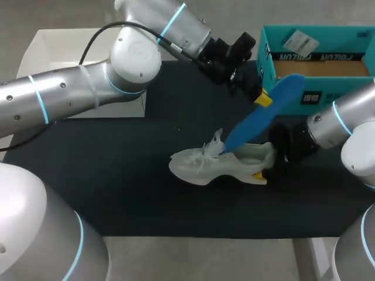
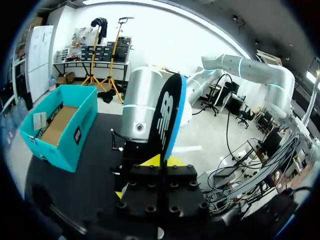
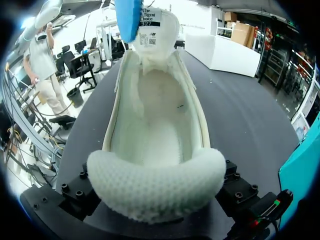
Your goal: Take the shoe out of the shoebox, open the shoe tongue, remove and reinsert the insole, then place the shoe into the shoebox
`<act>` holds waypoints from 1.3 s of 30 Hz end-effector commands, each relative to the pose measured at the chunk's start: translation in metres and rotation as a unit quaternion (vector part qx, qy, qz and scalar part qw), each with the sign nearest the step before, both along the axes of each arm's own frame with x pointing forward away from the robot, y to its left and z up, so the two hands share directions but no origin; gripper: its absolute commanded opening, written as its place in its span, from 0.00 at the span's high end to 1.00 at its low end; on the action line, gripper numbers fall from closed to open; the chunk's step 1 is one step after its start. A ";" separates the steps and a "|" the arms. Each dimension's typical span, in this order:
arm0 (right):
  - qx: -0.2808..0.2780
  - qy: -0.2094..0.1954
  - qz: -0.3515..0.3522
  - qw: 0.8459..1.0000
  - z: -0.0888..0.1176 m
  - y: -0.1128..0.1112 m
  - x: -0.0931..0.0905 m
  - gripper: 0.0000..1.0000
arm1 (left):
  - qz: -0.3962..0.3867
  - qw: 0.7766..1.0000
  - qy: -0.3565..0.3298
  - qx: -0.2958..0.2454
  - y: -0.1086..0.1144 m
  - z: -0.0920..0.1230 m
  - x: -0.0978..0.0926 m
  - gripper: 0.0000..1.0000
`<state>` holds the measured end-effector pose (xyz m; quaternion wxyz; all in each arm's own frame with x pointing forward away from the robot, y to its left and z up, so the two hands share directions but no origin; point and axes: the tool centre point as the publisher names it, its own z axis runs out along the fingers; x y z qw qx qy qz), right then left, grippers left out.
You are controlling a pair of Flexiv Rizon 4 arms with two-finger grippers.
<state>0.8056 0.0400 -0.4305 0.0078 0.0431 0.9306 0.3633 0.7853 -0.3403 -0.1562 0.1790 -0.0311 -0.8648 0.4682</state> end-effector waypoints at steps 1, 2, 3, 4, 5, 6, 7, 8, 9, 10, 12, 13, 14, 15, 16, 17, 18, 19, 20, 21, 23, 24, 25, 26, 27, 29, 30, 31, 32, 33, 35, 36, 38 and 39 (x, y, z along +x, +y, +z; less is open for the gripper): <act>-0.002 0.000 -0.001 1.000 -0.004 0.001 -0.001 1.00 | -0.024 0.999 0.000 -0.023 0.006 0.043 -0.004 1.00; -0.002 0.000 -0.001 1.000 -0.004 0.001 -0.001 1.00 | -0.025 0.999 0.000 -0.024 0.005 0.053 -0.005 1.00; -0.002 0.000 -0.001 1.000 -0.004 0.001 -0.001 1.00 | -0.025 0.999 0.000 -0.024 0.005 0.053 -0.005 1.00; -0.002 0.000 -0.001 1.000 -0.004 0.001 -0.001 1.00 | -0.025 0.999 0.000 -0.024 0.005 0.053 -0.005 1.00; -0.002 0.000 -0.001 1.000 -0.004 0.001 -0.001 1.00 | -0.025 0.999 0.000 -0.024 0.005 0.053 -0.005 1.00; -0.002 0.000 -0.001 1.000 -0.004 0.001 -0.001 1.00 | -0.025 0.999 0.000 -0.024 0.005 0.053 -0.005 1.00; -0.002 0.000 -0.001 1.000 -0.004 0.001 -0.001 1.00 | -0.025 0.999 0.000 -0.024 0.005 0.053 -0.005 1.00; -0.002 0.000 -0.001 1.000 -0.004 0.001 -0.001 1.00 | -0.025 0.999 0.000 -0.024 0.005 0.053 -0.005 1.00; -0.002 0.000 -0.001 1.000 -0.004 0.001 -0.001 1.00 | -0.025 0.999 0.000 -0.024 0.005 0.053 -0.005 1.00; -0.002 0.000 -0.001 1.000 -0.004 0.001 -0.001 1.00 | -0.025 0.999 0.000 -0.024 0.005 0.053 -0.005 1.00; -0.002 0.000 -0.001 1.000 -0.004 0.001 -0.001 1.00 | -0.025 0.999 0.000 -0.024 0.005 0.053 -0.005 1.00; -0.002 0.000 -0.001 1.000 -0.004 0.001 -0.001 1.00 | -0.025 0.999 0.000 -0.024 0.005 0.053 -0.005 1.00; -0.002 0.000 -0.001 1.000 -0.004 0.001 -0.001 1.00 | -0.025 0.999 0.000 -0.024 0.005 0.053 -0.005 1.00; -0.002 0.000 -0.001 1.000 -0.004 0.001 -0.001 1.00 | -0.025 0.999 0.000 -0.024 0.005 0.053 -0.005 1.00; -0.002 0.000 -0.001 1.000 -0.004 0.001 -0.001 1.00 | -0.025 0.999 0.000 -0.024 0.005 0.053 -0.005 1.00; -0.002 0.000 -0.001 1.000 -0.004 0.001 -0.001 1.00 | -0.025 0.999 0.000 -0.024 0.005 0.053 -0.005 1.00; -0.002 0.000 -0.001 1.000 -0.004 0.001 -0.001 1.00 | -0.025 0.999 0.000 -0.024 0.005 0.053 -0.005 1.00; -0.002 0.000 -0.001 1.000 -0.004 0.001 -0.001 1.00 | -0.025 0.999 0.000 -0.024 0.005 0.053 -0.005 1.00; -0.002 0.000 -0.001 1.000 -0.004 0.001 -0.001 1.00 | -0.025 0.999 0.000 -0.024 0.005 0.053 -0.005 1.00; -0.002 0.000 -0.001 1.000 -0.004 0.001 -0.001 1.00 | -0.025 0.999 0.000 -0.024 0.005 0.053 -0.005 1.00; -0.002 0.000 -0.001 1.000 -0.004 0.001 -0.001 1.00 | -0.025 0.999 0.000 -0.024 0.005 0.053 -0.005 1.00; -0.002 0.000 -0.001 1.000 -0.004 0.001 -0.001 1.00 | -0.025 0.999 0.000 -0.024 0.005 0.053 -0.005 1.00; -0.002 0.000 -0.001 1.000 -0.004 0.001 -0.001 1.00 | -0.025 0.999 0.000 -0.024 0.005 0.053 -0.005 1.00; -0.002 0.000 -0.001 1.000 -0.004 0.001 -0.001 1.00 | -0.025 0.999 0.000 -0.024 0.005 0.053 -0.005 1.00; -0.002 0.000 -0.001 1.000 -0.004 0.001 -0.001 1.00 | -0.025 0.999 0.000 -0.024 0.005 0.053 -0.005 1.00; -0.002 0.000 -0.001 1.000 -0.004 0.001 -0.001 1.00 | -0.025 0.999 0.000 -0.024 0.005 0.053 -0.005 1.00; -0.002 0.000 -0.001 1.000 -0.004 0.001 -0.001 1.00 | -0.025 0.999 0.000 -0.024 0.005 0.053 -0.005 1.00; -0.002 0.000 -0.001 1.000 -0.004 0.001 -0.001 1.00 | -0.025 0.999 0.000 -0.024 0.005 0.053 -0.005 1.00; -0.002 0.000 -0.001 1.000 -0.004 0.001 -0.001 1.00 | -0.025 0.999 0.000 -0.024 0.005 0.053 -0.005 1.00; -0.002 0.000 -0.001 1.000 -0.004 0.001 -0.001 1.00 | -0.025 0.999 0.000 -0.024 0.005 0.053 -0.005 1.00; -0.002 0.000 -0.001 1.000 -0.004 0.001 -0.001 1.00 | -0.025 0.999 0.000 -0.024 0.005 0.053 -0.005 1.00; -0.002 0.000 -0.001 1.000 -0.004 0.001 -0.001 1.00 | -0.025 0.999 0.000 -0.024 0.005 0.053 -0.005 1.00; -0.002 0.000 -0.001 1.000 -0.004 0.001 -0.001 1.00 | -0.021 0.999 0.005 -0.028 0.007 0.057 -0.011 1.00; -0.002 0.000 -0.001 1.000 -0.004 0.001 -0.001 1.00 | -0.009 0.999 0.012 -0.039 0.009 0.062 -0.015 1.00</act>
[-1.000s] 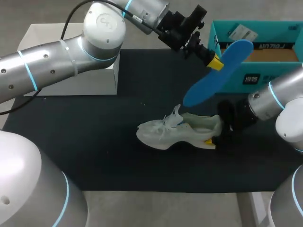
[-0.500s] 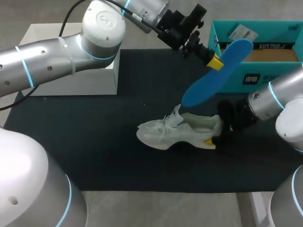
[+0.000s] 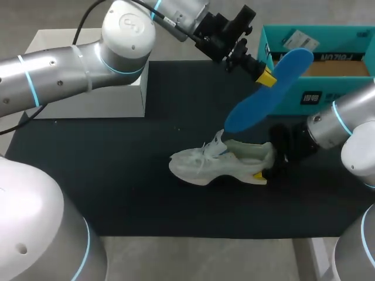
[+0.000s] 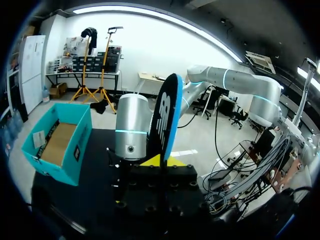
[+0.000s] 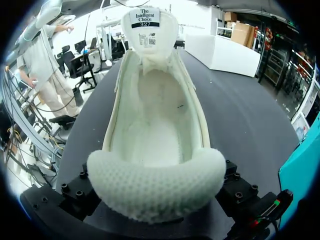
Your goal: Take the shoe out of the shoebox, open the shoe tongue, remove and reinsert the insole, then place the shoe into the shoebox
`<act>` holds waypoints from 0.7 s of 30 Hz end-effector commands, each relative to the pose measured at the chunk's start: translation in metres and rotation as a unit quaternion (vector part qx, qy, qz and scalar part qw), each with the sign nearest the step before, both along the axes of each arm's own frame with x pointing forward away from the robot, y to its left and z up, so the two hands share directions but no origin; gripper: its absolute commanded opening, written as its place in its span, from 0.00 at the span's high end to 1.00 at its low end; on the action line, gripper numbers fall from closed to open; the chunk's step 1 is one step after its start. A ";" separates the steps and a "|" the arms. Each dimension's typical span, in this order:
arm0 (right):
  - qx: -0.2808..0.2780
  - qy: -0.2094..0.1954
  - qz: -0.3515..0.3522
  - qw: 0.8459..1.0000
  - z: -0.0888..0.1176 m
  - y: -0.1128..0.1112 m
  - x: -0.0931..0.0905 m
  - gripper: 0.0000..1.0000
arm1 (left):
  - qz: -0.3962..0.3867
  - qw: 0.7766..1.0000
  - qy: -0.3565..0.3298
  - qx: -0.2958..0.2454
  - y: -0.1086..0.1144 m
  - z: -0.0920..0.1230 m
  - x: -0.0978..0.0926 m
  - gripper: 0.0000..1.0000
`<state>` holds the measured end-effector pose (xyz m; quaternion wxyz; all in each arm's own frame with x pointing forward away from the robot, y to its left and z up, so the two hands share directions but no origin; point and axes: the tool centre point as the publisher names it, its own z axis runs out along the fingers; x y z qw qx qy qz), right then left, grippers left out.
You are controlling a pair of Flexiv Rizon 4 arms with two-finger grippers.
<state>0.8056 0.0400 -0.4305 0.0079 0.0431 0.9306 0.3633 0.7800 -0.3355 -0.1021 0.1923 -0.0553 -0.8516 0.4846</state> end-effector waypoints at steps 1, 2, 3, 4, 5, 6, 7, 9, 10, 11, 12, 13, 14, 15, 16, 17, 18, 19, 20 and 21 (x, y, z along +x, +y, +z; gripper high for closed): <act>-0.002 0.000 -0.001 1.000 -0.004 0.001 -0.001 1.00 | 0.015 1.000 0.012 -0.022 0.005 0.011 -0.013 1.00; -0.002 0.000 -0.001 1.000 -0.004 0.001 -0.001 1.00 | 0.021 0.999 0.013 -0.032 0.007 0.017 -0.018 1.00; -0.002 0.000 -0.001 1.000 -0.004 0.001 -0.001 1.00 | 0.029 0.998 0.020 -0.043 0.009 0.023 -0.024 1.00; -0.002 0.000 -0.001 1.000 -0.004 0.001 -0.001 1.00 | 0.033 0.998 0.025 -0.054 0.011 0.030 -0.029 1.00; -0.002 0.000 -0.001 1.000 -0.004 0.001 -0.001 1.00 | 0.037 0.997 0.022 -0.065 0.013 0.038 -0.035 1.00; -0.002 0.000 -0.001 1.000 -0.004 0.001 -0.001 1.00 | 0.040 0.996 0.024 -0.072 0.015 0.044 -0.040 1.00; -0.002 0.000 -0.001 1.000 -0.004 0.001 -0.001 1.00 | 0.043 0.995 0.032 -0.082 0.017 0.049 -0.045 1.00; -0.002 0.000 -0.001 1.000 -0.004 0.001 -0.001 1.00 | 0.042 0.994 0.032 -0.090 0.024 0.063 -0.059 1.00; -0.002 0.000 -0.001 1.000 -0.004 0.001 -0.001 1.00 | 0.043 0.993 0.041 -0.102 0.027 0.070 -0.065 1.00; -0.002 0.000 -0.001 1.000 -0.004 0.001 -0.001 1.00 | 0.047 0.992 0.047 -0.111 0.030 0.076 -0.072 1.00; -0.002 0.000 -0.001 1.000 -0.004 0.001 -0.001 1.00 | 0.043 0.991 0.050 -0.112 0.033 0.082 -0.079 1.00; -0.002 0.000 -0.001 1.000 -0.004 0.001 -0.001 1.00 | 0.042 0.991 0.054 -0.116 0.034 0.086 -0.085 1.00; -0.002 0.000 -0.001 1.000 -0.004 0.001 -0.001 1.00 | 0.043 0.989 0.067 -0.128 0.036 0.094 -0.096 1.00; -0.002 0.000 -0.001 1.000 -0.004 0.001 -0.001 1.00 | 0.050 0.986 0.080 -0.138 0.038 0.100 -0.104 1.00; -0.002 0.000 -0.001 1.000 -0.004 0.001 -0.001 1.00 | 0.052 0.983 0.086 -0.151 0.040 0.106 -0.111 1.00; -0.002 0.000 -0.001 1.000 -0.004 0.001 -0.001 1.00 | 0.052 0.981 0.095 -0.160 0.041 0.111 -0.120 1.00; -0.002 0.000 -0.001 1.000 -0.004 0.001 -0.001 1.00 | 0.057 0.977 0.112 -0.172 0.042 0.116 -0.127 1.00; -0.002 0.000 -0.001 1.000 -0.004 0.001 -0.001 1.00 | 0.059 0.975 0.119 -0.179 0.043 0.120 -0.132 1.00; -0.002 0.000 -0.001 1.000 -0.004 0.001 -0.001 1.00 | 0.066 0.971 0.132 -0.188 0.044 0.127 -0.139 1.00; -0.002 0.000 -0.001 1.000 -0.004 0.001 -0.001 1.00 | 0.074 0.965 0.152 -0.200 0.045 0.133 -0.147 1.00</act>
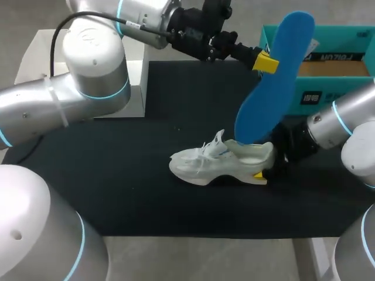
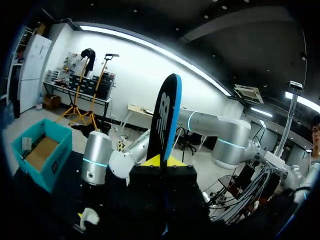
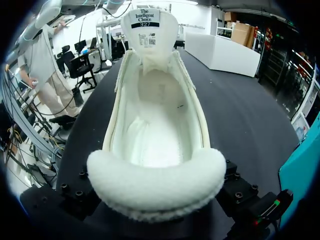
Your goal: Take the shoe out of the shoebox, open the shoe tongue, remove and reinsert the insole, then place the shoe into the shoebox
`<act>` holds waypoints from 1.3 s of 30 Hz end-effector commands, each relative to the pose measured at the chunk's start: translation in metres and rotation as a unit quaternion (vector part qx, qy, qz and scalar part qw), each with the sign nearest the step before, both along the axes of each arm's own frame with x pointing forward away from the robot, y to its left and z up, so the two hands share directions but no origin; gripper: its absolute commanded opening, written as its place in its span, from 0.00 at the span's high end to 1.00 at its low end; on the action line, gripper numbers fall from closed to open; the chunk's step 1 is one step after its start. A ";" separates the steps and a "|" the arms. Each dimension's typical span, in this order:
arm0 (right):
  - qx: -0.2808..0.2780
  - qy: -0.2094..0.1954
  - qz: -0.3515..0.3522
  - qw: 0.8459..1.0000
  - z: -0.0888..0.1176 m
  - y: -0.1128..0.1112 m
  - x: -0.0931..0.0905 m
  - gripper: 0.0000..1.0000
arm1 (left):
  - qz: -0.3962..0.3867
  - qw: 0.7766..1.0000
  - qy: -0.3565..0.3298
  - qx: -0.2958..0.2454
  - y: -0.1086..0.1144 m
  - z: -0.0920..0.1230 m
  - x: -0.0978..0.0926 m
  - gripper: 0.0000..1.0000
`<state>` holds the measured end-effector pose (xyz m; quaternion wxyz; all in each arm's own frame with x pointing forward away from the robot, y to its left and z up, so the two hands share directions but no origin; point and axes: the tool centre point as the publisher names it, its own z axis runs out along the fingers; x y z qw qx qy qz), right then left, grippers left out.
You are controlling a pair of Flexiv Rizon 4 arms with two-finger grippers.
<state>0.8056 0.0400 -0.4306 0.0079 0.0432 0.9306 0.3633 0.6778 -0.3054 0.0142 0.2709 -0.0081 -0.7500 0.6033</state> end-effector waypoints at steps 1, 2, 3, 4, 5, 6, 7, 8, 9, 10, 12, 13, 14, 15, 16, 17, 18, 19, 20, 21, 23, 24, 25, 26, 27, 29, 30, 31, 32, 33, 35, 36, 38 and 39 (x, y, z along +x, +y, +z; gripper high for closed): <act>-0.002 0.000 -0.001 1.000 -0.004 0.001 -0.001 1.00 | 0.063 0.994 0.059 -0.063 0.016 0.022 -0.051 1.00; -0.002 0.000 -0.001 1.000 -0.004 0.001 -0.001 1.00 | 0.066 0.993 0.067 -0.066 0.019 0.027 -0.057 1.00; -0.002 0.000 -0.001 1.000 -0.004 0.001 -0.001 1.00 | 0.069 0.992 0.076 -0.068 0.022 0.031 -0.062 1.00; -0.002 0.000 -0.001 1.000 -0.004 0.001 -0.001 1.00 | 0.070 0.992 0.081 -0.070 0.024 0.034 -0.067 1.00; -0.002 0.000 -0.001 1.000 -0.004 0.001 -0.001 1.00 | 0.070 0.991 0.088 -0.079 0.027 0.038 -0.072 1.00; -0.002 0.000 -0.001 1.000 -0.004 0.001 -0.001 1.00 | 0.069 0.990 0.094 -0.085 0.030 0.041 -0.076 1.00; -0.002 0.000 -0.001 1.000 -0.004 0.001 -0.001 1.00 | 0.068 0.989 0.096 -0.088 0.032 0.043 -0.081 1.00; -0.002 0.000 -0.001 1.000 -0.004 0.001 -0.001 1.00 | 0.062 0.990 0.092 -0.091 0.034 0.045 -0.084 1.00; -0.002 0.000 -0.001 1.000 -0.004 0.001 -0.001 1.00 | 0.054 0.990 0.091 -0.094 0.037 0.047 -0.088 1.00; -0.002 0.000 -0.001 1.000 -0.004 0.001 -0.001 1.00 | 0.048 0.989 0.095 -0.099 0.039 0.049 -0.092 1.00; -0.002 0.000 -0.001 1.000 -0.004 0.001 -0.001 1.00 | 0.033 0.990 0.092 -0.101 0.044 0.051 -0.100 1.00; -0.002 0.000 -0.001 1.000 -0.004 0.001 -0.001 1.00 | 0.029 0.989 0.101 -0.102 0.047 0.051 -0.104 1.00; -0.002 0.000 -0.001 1.000 -0.004 0.001 -0.001 1.00 | 0.019 0.990 0.101 -0.098 0.050 0.051 -0.108 1.00; -0.002 0.000 -0.001 1.000 -0.004 0.001 -0.001 1.00 | 0.014 0.990 0.102 -0.096 0.053 0.050 -0.111 1.00; -0.002 0.000 -0.001 1.000 -0.004 0.001 -0.001 1.00 | 0.019 0.989 0.106 -0.100 0.055 0.049 -0.114 1.00; -0.002 0.000 -0.001 1.000 -0.004 0.001 -0.001 1.00 | 0.019 0.990 0.102 -0.100 0.058 0.050 -0.116 1.00; -0.002 0.000 -0.001 1.000 -0.004 0.001 -0.001 1.00 | 0.023 0.990 0.100 -0.098 0.061 0.050 -0.118 1.00; -0.002 0.000 -0.001 1.000 -0.004 0.001 -0.001 1.00 | 0.026 0.990 0.099 -0.097 0.063 0.050 -0.120 1.00; -0.002 0.000 -0.001 1.000 -0.004 0.001 -0.001 1.00 | 0.032 0.989 0.102 -0.098 0.065 0.051 -0.123 1.00; -0.002 0.000 -0.001 1.000 -0.004 0.001 -0.001 1.00 | 0.037 0.989 0.103 -0.099 0.067 0.052 -0.126 1.00; -0.002 0.000 -0.001 1.000 -0.004 0.001 -0.001 1.00 | 0.039 0.988 0.108 -0.103 0.070 0.052 -0.133 1.00; -0.002 0.000 -0.001 1.000 -0.004 0.001 -0.001 1.00 | 0.039 0.988 0.109 -0.104 0.070 0.052 -0.136 1.00; -0.002 0.000 -0.001 1.000 -0.004 0.001 -0.001 1.00 | 0.043 0.986 0.116 -0.113 0.071 0.051 -0.139 1.00; -0.002 0.000 -0.001 1.000 -0.004 0.001 -0.001 1.00 | 0.044 0.985 0.122 -0.116 0.073 0.050 -0.142 1.00; -0.002 0.000 -0.001 1.000 -0.004 0.001 -0.001 1.00 | 0.048 0.984 0.126 -0.116 0.075 0.049 -0.144 1.00; -0.002 0.000 -0.001 1.000 -0.004 0.001 -0.001 1.00 | 0.056 0.982 0.132 -0.121 0.079 0.046 -0.146 1.00; -0.002 0.000 -0.001 1.000 -0.004 0.001 -0.001 1.00 | 0.058 0.982 0.130 -0.122 0.081 0.045 -0.147 1.00; -0.002 0.000 -0.001 1.000 -0.004 0.001 -0.001 1.00 | 0.062 0.981 0.133 -0.123 0.083 0.043 -0.149 1.00; -0.002 0.000 -0.001 1.000 -0.004 0.001 -0.001 1.00 | 0.064 0.981 0.136 -0.123 0.086 0.042 -0.150 1.00; -0.002 0.000 -0.001 1.000 -0.004 0.001 -0.001 1.00 | 0.066 0.981 0.135 -0.125 0.088 0.042 -0.151 1.00; -0.002 0.000 -0.001 1.000 -0.004 0.001 -0.001 1.00 | 0.075 0.978 0.140 -0.134 0.092 0.041 -0.154 1.00; -0.002 0.000 -0.001 1.000 -0.004 0.001 -0.001 1.00 | 0.080 0.976 0.143 -0.140 0.094 0.041 -0.155 1.00; -0.002 0.000 -0.001 1.000 -0.004 0.001 -0.001 1.00 | 0.086 0.976 0.142 -0.144 0.097 0.039 -0.156 1.00; -0.002 0.000 -0.001 1.000 -0.004 0.001 -0.001 1.00 | 0.088 0.975 0.142 -0.148 0.098 0.038 -0.155 1.00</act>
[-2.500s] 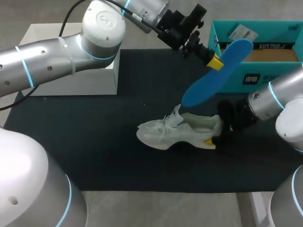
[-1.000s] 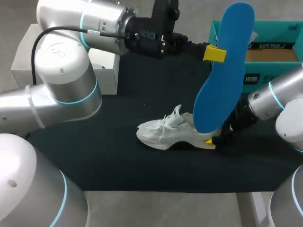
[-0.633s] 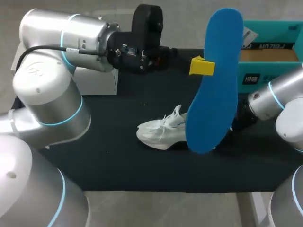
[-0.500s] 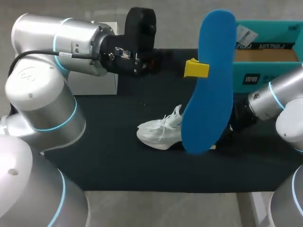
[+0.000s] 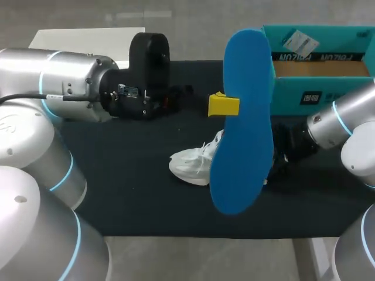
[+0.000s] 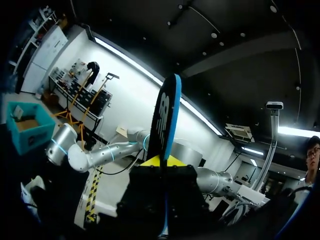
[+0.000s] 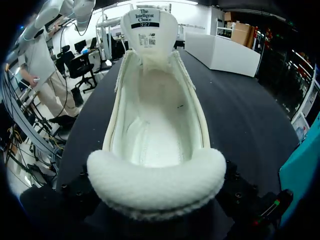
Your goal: Take the shoe out of the shoebox, open the shoe tongue, remove and reinsert the insole, then place the shoe into the shoebox
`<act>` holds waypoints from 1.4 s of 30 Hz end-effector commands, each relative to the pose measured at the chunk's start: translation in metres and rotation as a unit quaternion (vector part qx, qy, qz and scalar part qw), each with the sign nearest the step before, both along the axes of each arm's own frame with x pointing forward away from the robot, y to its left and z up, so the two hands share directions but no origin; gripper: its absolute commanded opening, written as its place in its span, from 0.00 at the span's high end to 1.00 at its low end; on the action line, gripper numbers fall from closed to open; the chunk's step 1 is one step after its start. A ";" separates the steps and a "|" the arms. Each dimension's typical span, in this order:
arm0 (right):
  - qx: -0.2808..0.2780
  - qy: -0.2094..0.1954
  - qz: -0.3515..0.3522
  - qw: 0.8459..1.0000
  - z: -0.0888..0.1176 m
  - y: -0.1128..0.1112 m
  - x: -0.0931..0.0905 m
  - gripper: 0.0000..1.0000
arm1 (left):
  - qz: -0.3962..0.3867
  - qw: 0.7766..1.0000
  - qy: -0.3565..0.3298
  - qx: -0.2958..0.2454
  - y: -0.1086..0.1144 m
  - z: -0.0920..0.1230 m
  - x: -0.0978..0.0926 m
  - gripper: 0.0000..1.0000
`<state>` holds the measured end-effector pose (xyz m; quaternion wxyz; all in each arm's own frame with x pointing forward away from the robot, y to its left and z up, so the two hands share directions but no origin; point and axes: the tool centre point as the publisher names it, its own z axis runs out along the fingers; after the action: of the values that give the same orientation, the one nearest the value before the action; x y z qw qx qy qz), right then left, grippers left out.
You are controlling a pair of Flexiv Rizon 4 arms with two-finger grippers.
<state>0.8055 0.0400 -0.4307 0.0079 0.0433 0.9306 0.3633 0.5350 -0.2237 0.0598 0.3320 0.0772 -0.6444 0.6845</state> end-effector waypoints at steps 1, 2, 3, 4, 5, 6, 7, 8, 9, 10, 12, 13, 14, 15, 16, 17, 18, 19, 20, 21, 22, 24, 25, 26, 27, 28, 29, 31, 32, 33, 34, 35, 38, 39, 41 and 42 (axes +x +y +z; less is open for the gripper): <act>-0.002 0.000 -0.001 1.000 -0.004 0.001 -0.001 1.00 | 0.044 0.998 0.018 -0.045 0.017 -0.008 -0.012 1.00; -0.002 0.000 -0.001 1.000 -0.004 0.001 -0.001 1.00 | 0.045 0.998 0.019 -0.049 0.016 -0.009 -0.010 1.00; -0.002 0.000 -0.001 1.000 -0.004 0.001 -0.001 1.00 | 0.044 0.998 0.020 -0.049 0.016 -0.009 -0.009 1.00; -0.002 0.000 -0.001 1.000 -0.004 0.001 -0.001 1.00 | 0.043 0.998 0.019 -0.050 0.016 -0.009 -0.007 1.00; -0.002 0.000 -0.001 1.000 -0.004 0.001 -0.001 1.00 | 0.041 0.998 0.018 -0.050 0.015 -0.010 -0.005 1.00; -0.002 0.000 -0.001 1.000 -0.004 0.001 -0.001 1.00 | 0.037 0.998 0.016 -0.048 0.015 -0.010 -0.004 1.00; -0.002 0.000 -0.001 1.000 -0.004 0.001 -0.001 1.00 | 0.036 0.998 0.013 -0.046 0.014 -0.011 -0.002 1.00; -0.002 0.000 -0.001 1.000 -0.004 0.001 -0.001 1.00 | 0.035 0.998 0.013 -0.046 0.013 -0.011 0.000 1.00; -0.002 0.000 -0.001 1.000 -0.004 0.001 -0.001 1.00 | 0.033 0.998 0.013 -0.043 0.013 -0.011 0.002 1.00; -0.002 0.000 -0.001 1.000 -0.004 0.001 -0.001 1.00 | 0.032 0.999 0.010 -0.041 0.012 -0.012 0.004 1.00; -0.002 0.000 -0.001 1.000 -0.004 0.001 -0.001 1.00 | 0.032 0.999 0.009 -0.041 0.012 -0.013 0.007 1.00; -0.002 0.000 -0.001 1.000 -0.004 0.001 -0.001 1.00 | 0.031 0.999 0.009 -0.041 0.011 -0.014 0.009 1.00; -0.002 0.000 -0.001 1.000 -0.004 0.001 -0.001 1.00 | 0.031 0.999 0.008 -0.041 0.010 -0.014 0.011 1.00; -0.002 0.000 -0.001 1.000 -0.004 0.001 -0.001 1.00 | 0.031 0.999 0.008 -0.042 0.010 -0.014 0.012 1.00; -0.002 0.000 -0.001 1.000 -0.004 0.001 -0.001 1.00 | 0.031 0.999 0.008 -0.042 0.009 -0.015 0.013 1.00; -0.002 0.000 -0.001 1.000 -0.004 0.001 -0.001 1.00 | 0.031 0.999 0.007 -0.040 0.008 -0.015 0.014 1.00; -0.002 0.000 -0.001 1.000 -0.004 0.001 -0.001 1.00 | 0.030 0.999 0.007 -0.040 0.007 -0.015 0.015 1.00; -0.002 0.000 -0.001 1.000 -0.004 0.001 -0.001 1.00 | 0.028 0.999 0.007 -0.041 0.006 -0.015 0.016 1.00; -0.002 0.000 -0.001 1.000 -0.004 0.001 -0.001 1.00 | 0.026 0.999 0.007 -0.043 0.005 -0.015 0.017 1.00; -0.002 0.000 -0.001 1.000 -0.004 0.001 -0.001 1.00 | 0.023 0.999 0.007 -0.042 0.004 -0.014 0.017 1.00; -0.002 0.000 -0.001 1.000 -0.004 0.001 -0.001 1.00 | 0.023 0.999 0.007 -0.041 0.004 -0.014 0.017 1.00; -0.002 0.000 -0.001 1.000 -0.004 0.001 -0.001 1.00 | 0.021 0.999 0.007 -0.041 0.003 -0.014 0.018 1.00; -0.002 0.000 -0.001 1.000 -0.004 0.001 -0.001 1.00 | 0.022 0.999 0.007 -0.041 0.003 -0.013 0.018 1.00; -0.002 0.000 -0.001 1.000 -0.004 0.001 -0.001 1.00 | 0.024 0.999 0.007 -0.041 0.003 -0.014 0.020 1.00; -0.002 0.000 -0.001 1.000 -0.004 0.001 -0.001 1.00 | 0.029 0.999 0.008 -0.042 0.003 -0.015 0.021 1.00; -0.002 0.000 -0.001 1.000 -0.004 0.001 -0.001 1.00 | 0.029 0.999 0.008 -0.042 0.003 -0.015 0.021 1.00; -0.002 0.000 -0.001 1.000 -0.004 0.001 -0.001 1.00 | 0.029 0.999 0.008 -0.042 0.003 -0.015 0.021 1.00; -0.002 0.000 -0.001 1.000 -0.004 0.001 -0.001 1.00 | 0.029 0.999 0.008 -0.042 0.003 -0.015 0.021 1.00; -0.002 0.000 -0.001 1.000 -0.004 0.001 -0.001 1.00 | 0.029 0.999 0.008 -0.042 0.003 -0.015 0.021 1.00; -0.002 0.000 -0.001 1.000 -0.004 0.001 -0.001 0.98 | 0.029 0.999 0.008 -0.042 0.003 -0.015 0.021 1.00; -0.002 0.000 -0.001 1.000 -0.004 0.001 -0.001 0.88 | 0.029 0.999 0.008 -0.042 0.003 -0.015 0.021 1.00; -0.002 0.000 -0.001 1.000 -0.004 0.001 -0.001 0.67 | 0.029 0.999 0.008 -0.042 0.003 -0.015 0.021 1.00; -0.002 0.000 -0.001 1.000 -0.004 0.001 -0.001 0.00 | 0.029 0.999 0.008 -0.042 0.003 -0.015 0.021 1.00; -0.002 0.000 -0.001 1.000 -0.004 0.001 -0.001 0.00 | 0.029 0.999 0.008 -0.042 0.003 -0.015 0.021 1.00; -0.002 0.000 -0.001 1.000 -0.004 0.001 -0.001 0.00 | 0.029 0.999 0.008 -0.042 0.003 -0.015 0.021 1.00; -0.002 0.000 -0.001 1.000 -0.004 0.001 -0.001 0.00 | 0.029 0.999 0.008 -0.042 0.003 -0.015 0.021 1.00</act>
<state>0.8048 0.0397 -0.4325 0.0079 0.0434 0.9307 0.3631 0.5547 -0.2177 0.0452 0.3201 0.0883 -0.6101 0.7194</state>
